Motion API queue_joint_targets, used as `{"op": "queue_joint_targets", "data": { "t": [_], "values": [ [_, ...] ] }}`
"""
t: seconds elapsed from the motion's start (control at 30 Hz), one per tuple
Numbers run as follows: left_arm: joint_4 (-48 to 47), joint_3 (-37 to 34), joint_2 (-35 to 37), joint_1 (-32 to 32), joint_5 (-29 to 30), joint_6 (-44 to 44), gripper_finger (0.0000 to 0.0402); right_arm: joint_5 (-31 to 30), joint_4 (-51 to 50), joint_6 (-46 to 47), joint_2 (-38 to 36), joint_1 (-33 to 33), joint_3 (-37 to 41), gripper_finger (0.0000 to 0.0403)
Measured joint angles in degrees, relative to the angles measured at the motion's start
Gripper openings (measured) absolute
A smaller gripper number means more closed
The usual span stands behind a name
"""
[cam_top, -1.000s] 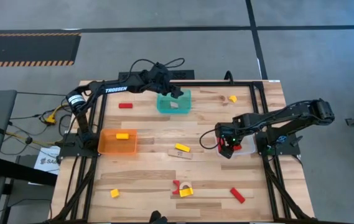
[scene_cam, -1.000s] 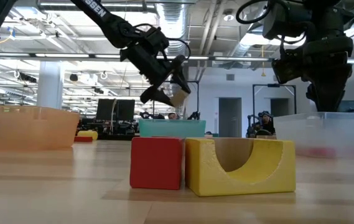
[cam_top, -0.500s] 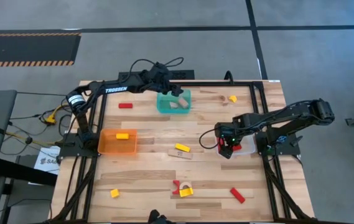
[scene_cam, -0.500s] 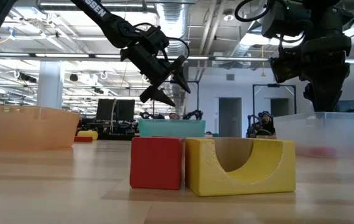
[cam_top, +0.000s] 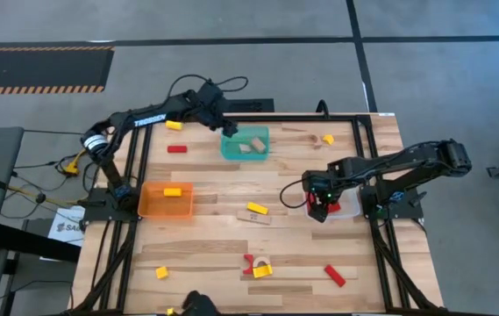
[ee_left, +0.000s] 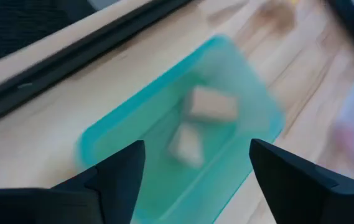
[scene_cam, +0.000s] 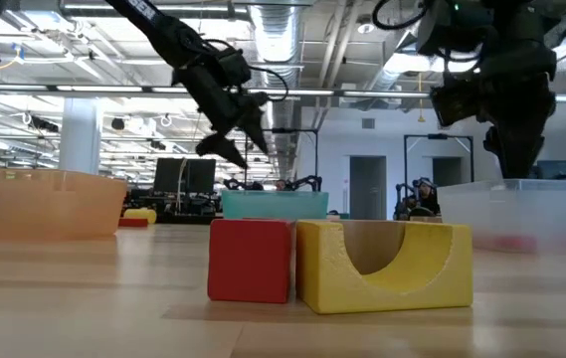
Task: Sort & place blocks by color
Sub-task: Put the red block into the white bin
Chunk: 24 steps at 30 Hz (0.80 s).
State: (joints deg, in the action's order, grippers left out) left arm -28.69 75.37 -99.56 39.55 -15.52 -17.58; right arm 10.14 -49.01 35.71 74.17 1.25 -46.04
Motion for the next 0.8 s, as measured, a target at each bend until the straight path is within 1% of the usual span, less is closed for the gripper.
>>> {"op": "queue_joint_targets", "data": {
  "t": [0.17, 0.3, 0.33, 0.4, 0.47, 0.57, 0.7, 0.8],
  "values": [
    [-12.8, 0.0, 4.5, 0.7, 5.9, 14.6, 0.0257, -2.2, -3.4, -2.5, 0.0, -0.8, -5.1, 0.0292],
    [-24.4, 0.0, 6.1, 0.7, 14.1, 26.1, 0.0254, -4.0, -4.7, -4.5, 0.0, -1.5, -9.1, 0.0292],
    [-27.1, 0.0, 6.2, 0.6, 16.3, 27.9, 0.0254, -4.2, -4.8, -4.8, 0.0, -1.8, -9.9, 0.0292],
    [-31.4, -0.2, 6.2, 0.6, 20.1, 28.2, 0.0254, -4.3, -5.0, -5.7, 0.0, -2.0, -11.4, 0.0292],
    [-32.3, -1.3, 6.2, 0.6, 22.2, 26.3, 0.0254, -4.3, -4.8, -6.4, 0.0, -2.2, -12.6, 0.0292],
    [-34.7, -3.6, 6.2, 0.6, 22.4, 25.9, 0.0254, -4.3, -4.9, -7.5, 0.0, -2.5, -13.7, 0.0292],
    [-33.3, -8.0, 6.2, 1.3, 22.6, 34.8, 0.0254, -4.3, -5.0, -7.9, 0.0, -2.6, -15.0, 0.0292],
    [-31.9, -10.3, 5.2, 2.5, 25.4, 39.7, 0.0254, -4.2, -5.0, -7.9, 0.0, -2.5, -16.3, 0.0292]
  ]
}}
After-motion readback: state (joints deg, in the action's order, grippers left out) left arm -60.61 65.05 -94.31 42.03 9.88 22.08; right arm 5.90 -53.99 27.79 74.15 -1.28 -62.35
